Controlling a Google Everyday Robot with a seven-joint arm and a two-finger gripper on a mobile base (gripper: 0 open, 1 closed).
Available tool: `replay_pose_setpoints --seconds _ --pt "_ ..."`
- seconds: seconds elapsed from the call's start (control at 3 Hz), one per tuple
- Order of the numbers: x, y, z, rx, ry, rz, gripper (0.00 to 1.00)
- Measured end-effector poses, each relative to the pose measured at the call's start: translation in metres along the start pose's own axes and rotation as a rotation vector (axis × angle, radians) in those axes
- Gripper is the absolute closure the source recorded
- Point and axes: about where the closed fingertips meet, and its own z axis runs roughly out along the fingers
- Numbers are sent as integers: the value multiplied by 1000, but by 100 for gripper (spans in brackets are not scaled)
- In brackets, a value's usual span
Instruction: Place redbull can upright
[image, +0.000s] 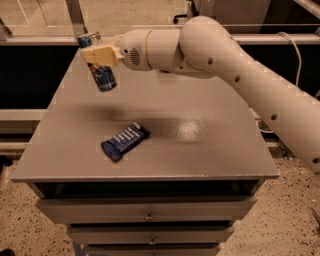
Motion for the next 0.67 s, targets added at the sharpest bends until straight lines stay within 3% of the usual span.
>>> replay_pose_setpoints --seconds 0.33,0.67 --pt "-5 -18 -48 42 -137 -100 100" --pt "-8 -13 -45 38 -131 -129 100"
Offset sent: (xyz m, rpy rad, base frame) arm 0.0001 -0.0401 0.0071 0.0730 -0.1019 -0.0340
